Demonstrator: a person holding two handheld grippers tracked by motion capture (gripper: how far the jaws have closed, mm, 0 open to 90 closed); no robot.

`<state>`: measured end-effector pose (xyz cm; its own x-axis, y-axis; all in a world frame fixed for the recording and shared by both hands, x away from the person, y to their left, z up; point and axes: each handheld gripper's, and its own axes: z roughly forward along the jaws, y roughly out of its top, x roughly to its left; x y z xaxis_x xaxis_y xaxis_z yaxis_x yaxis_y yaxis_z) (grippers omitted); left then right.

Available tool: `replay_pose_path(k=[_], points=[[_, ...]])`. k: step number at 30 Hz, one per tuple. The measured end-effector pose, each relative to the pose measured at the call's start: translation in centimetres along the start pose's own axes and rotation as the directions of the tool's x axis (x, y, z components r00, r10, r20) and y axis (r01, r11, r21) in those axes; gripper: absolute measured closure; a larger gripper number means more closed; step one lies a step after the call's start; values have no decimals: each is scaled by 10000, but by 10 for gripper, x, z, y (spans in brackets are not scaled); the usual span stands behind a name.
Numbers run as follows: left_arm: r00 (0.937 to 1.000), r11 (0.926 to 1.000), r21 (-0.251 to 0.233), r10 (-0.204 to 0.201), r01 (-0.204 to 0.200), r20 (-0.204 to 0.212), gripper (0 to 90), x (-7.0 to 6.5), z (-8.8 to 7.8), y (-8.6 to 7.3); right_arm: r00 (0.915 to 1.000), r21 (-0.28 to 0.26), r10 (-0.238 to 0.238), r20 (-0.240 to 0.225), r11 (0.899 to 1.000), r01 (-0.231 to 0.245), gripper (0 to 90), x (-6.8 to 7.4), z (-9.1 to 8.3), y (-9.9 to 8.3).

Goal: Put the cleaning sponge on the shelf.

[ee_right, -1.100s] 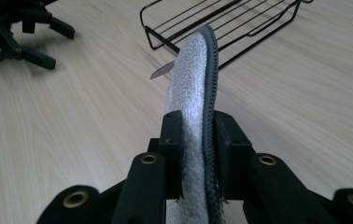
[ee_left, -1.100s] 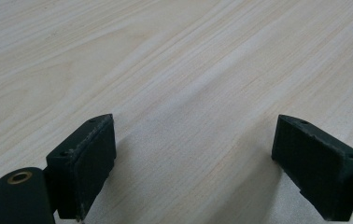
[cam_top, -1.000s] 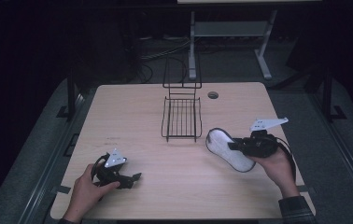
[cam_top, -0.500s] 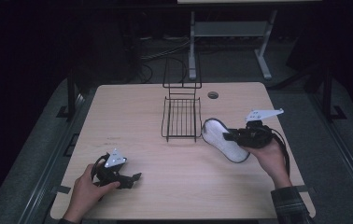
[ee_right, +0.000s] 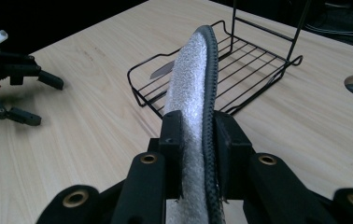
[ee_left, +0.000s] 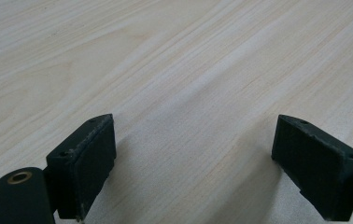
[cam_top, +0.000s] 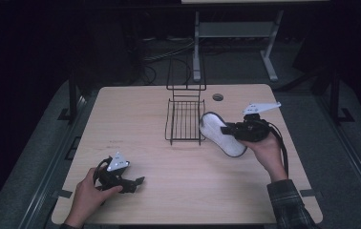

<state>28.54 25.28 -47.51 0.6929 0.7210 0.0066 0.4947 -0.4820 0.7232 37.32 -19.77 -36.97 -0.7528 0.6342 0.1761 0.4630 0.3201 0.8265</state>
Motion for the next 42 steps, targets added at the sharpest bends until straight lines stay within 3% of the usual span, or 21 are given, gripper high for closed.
replay_pose_path(k=[16, 28, 34, 36, 42], points=[[10000, 10000, 2, -17, 17, 6, 129, 0, 0, 0, 9997, -179, 248, 2, 9995, -248, 744, -11, 24, 25], [10000, 10000, 1, -17, 17, 6, 129, 0, 0, 0, 9989, -177, 463, 87, 9988, -462, 744, -18, 57, 43], [10000, 10000, 1, -17, 17, 6, 129, 0, 0, 0, 9984, -463, 560, 116, 9974, -554, 743, -20, 72, 51], [10000, 10000, -2, -16, 16, 15, 129, 0, 0, 0, 9978, -247, 657, 89, 9975, -655, 743, -21, 79, 53], [10000, 10000, 9, -5, 5, 10, 129, 0, 0, 0, 9972, -304, 735, 122, 9969, -731, 743, -21, 96, 59]])
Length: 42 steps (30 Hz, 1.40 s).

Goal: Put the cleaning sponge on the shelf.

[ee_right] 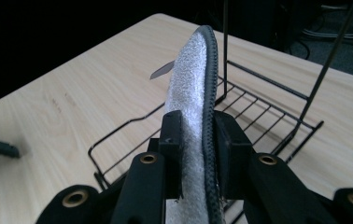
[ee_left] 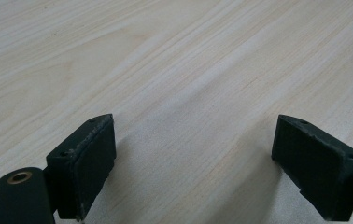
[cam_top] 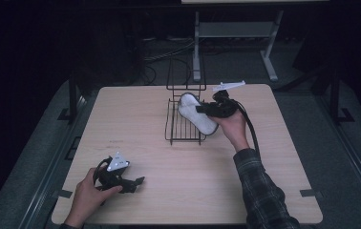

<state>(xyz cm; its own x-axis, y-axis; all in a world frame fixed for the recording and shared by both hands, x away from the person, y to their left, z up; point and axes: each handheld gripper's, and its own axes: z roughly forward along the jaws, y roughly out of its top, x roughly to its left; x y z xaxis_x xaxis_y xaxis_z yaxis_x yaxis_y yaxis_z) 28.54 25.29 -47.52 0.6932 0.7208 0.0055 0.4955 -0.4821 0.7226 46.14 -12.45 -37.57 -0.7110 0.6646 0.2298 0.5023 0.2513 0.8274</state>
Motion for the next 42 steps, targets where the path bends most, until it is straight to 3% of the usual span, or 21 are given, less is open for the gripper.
replay_pose_path(k=[11, 21, 31, 42], points=[[10000, 10000, -4, -3, 3, -3, 129, 0, 0, 0, 10000, 458, 68, -65, 9989, -65, 741, 3, 28, 12], [10000, 10000, -6, -9, 9, -7, 129, 0, 0, 0, 9999, 800, 79, -143, 9968, -67, 735, 4, 45, 10], [10000, 10000, -15, -19, 19, 4, 129, 0, 0, 0, 10000, 899, 24, -58, 9959, -19, 721, 2, 52, 7], [10000, 10000, -12, -20, 20, 5, 129, 0, 0, 0, 9987, 1091, -195, 464, 9939, 143, 694, -3, 53, 5]])
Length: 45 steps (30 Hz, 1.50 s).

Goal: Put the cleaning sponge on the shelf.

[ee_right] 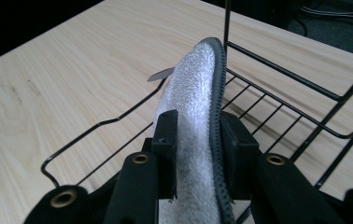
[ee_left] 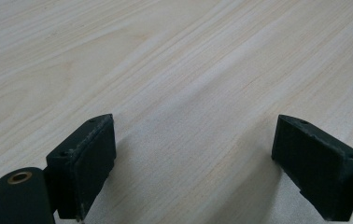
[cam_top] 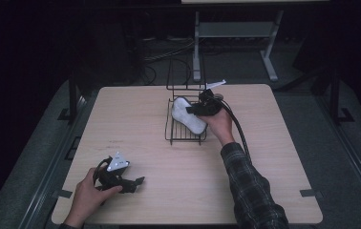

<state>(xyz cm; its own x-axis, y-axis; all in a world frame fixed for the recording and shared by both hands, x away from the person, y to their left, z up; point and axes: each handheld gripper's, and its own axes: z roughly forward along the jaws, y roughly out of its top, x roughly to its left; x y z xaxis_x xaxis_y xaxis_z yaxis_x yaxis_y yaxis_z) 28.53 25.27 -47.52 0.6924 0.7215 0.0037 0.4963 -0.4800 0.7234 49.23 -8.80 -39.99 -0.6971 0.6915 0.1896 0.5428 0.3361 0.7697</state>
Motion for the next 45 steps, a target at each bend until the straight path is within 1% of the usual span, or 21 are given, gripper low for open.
replay_pose_path(k=[6, 9, 11, 13, 19, 22, 23, 25, 28, 29, 31, 32, 34, 37, 41, 42, 45], points=[[10000, 10000, 0, -1, 1, -9, 129, 0, 0, 0, 9999, 28, -40, 129, 10000, 39, 674, -2, 1, -1], [10000, 10000, -4, -3, 3, -10, 129, 0, 0, 0, 9998, 110, 61, 196, 9999, -64, 631, -4, 2, -2], [10000, 10000, -3, 0, 0, -8, 129, 0, 0, 0, 9995, 239, 35, 304, 9997, -42, 608, -6, 4, -4], [10000, 10000, 19, 23, -23, -10, 129, 0, 0, 0, 9995, 247, 82, 310, 9997, -90, 587, -8, 5, -5], [10000, 10000, 10, 14, -14, -13, 129, 0, 0, 0, 9988, 319, 303, 393, 9990, -315, 566, -12, 7, -9], [10000, 10000, -10, 4, -4, -15, 129, 0, 0, 0, 9981, 327, 343, 514, 9988, -360, 524, -13, 8, -10], [10000, 10000, -7, -7, 7, -8, 129, 0, 0, 0, 9976, 406, 380, 578, 9984, -403, 505, -13, 9, -11], [10000, 10000, -11, 3, -3, -11, 129, 0, 0, 0, 9966, 396, 233, 794, 9989, -265, 475, -14, 9, -12], [10000, 10000, -9, 2, -2, -13, 129, 0, 0, 0, 9959, 274, 286, 861, 9991, -310, 470, -15, 6, -12], [10000, 10000, -9, 1, -1, -12, 129, 0, 0, 0, 9955, 217, 373, 877, 9990, -393, 476, -14, 5, -13], [10000, 10000, 3, -6, 6, -8, 128, 0, 0, 0, 9964, 200, 301, 792, 9993, -318, 508, -15, 2, -13], [10000, 10000, 5, -10, 10, -3, 129, 0, 0, 0, 9966, 158, 281, 781, 9994, -294, 539, -15, 0, -14], [10000, 10000, 6, 5, -5, -14, 129, 0, 0, 0, 9973, 155, 192, 708, 9997, -203, 610, -15, -4, -16], [10000, 10000, 6, 5, -5, -15, 129, 0, 0, 0, 9987, 294, 33, 513, 9996, -49, 721, -13, -11, -19], [10000, 10000, 5, 16, -16, -16, 129, 0, 0, 0, 9989, 400, -308, 349, 9988, 294, 880, -9, -19, -25], [10000, 10000, 9, 16, -16, -17, 129, 0, 0, 0, 9988, 400, -405, 288, 9984, 393, 892, -8, -21, -27], [10000, 10000, 12, 18, -18, -16, 129, 0, 0, 0, 9986, 483, -505, 172, 9976, 496, 894, -6, -22, -32]])
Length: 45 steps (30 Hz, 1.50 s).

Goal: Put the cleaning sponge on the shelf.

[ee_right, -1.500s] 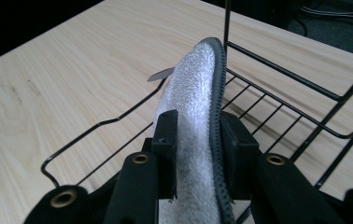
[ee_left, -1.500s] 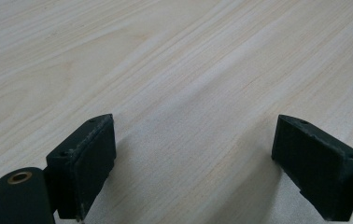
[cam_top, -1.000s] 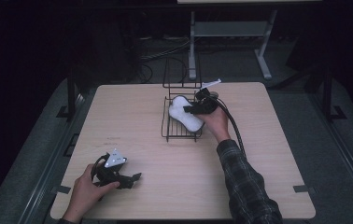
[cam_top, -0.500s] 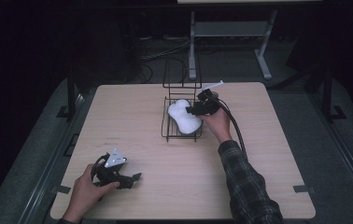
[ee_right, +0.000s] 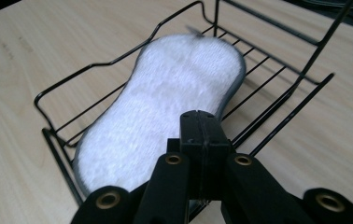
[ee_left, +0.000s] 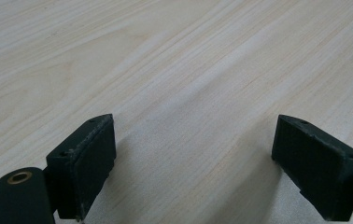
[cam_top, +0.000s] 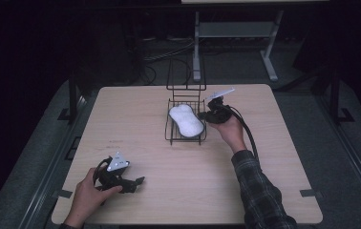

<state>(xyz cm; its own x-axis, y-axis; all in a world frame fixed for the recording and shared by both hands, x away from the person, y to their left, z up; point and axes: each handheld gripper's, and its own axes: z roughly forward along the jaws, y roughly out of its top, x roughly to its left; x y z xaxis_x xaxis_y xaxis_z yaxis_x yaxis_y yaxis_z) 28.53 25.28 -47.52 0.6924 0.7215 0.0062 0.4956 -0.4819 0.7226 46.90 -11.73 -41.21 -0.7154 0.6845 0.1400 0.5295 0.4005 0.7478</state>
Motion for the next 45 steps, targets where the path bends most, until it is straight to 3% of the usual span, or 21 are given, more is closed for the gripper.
replay_pose_path(k=[10, 23, 27, 30, 39, 45], points=[[10000, 10000, -8, -9, 9, 8, 129, 0, 0, 0, 9993, 603, -345, -149, 9976, 354, 894, 10, 5, -15], [10000, 10000, 16, 18, -18, -1, 129, 0, 0, 0, 9944, 494, -837, -646, 9950, 870, 893, 28, 7, -14], [10000, 10000, 16, 17, -17, 0, 128, 0, 0, 0, 9950, 458, -745, -667, 9959, 776, 893, 30, 6, -14], [10000, 10000, 2, 3, -3, -2, 128, 0, 0, 0, 9958, 422, -507, -758, 9976, 540, 893, 27, 2, -15], [10000, 10000, -5, -10, 10, 8, 129, 0, 0, 0, 9986, 130, -265, -461, 9995, 271, 883, 21, -22, -22], [10000, 10000, -4, -10, 10, 7, 129, 0, 0, 0, 9997, -45, -90, -221, 9999, 89, 725, 21, -40, -33]])
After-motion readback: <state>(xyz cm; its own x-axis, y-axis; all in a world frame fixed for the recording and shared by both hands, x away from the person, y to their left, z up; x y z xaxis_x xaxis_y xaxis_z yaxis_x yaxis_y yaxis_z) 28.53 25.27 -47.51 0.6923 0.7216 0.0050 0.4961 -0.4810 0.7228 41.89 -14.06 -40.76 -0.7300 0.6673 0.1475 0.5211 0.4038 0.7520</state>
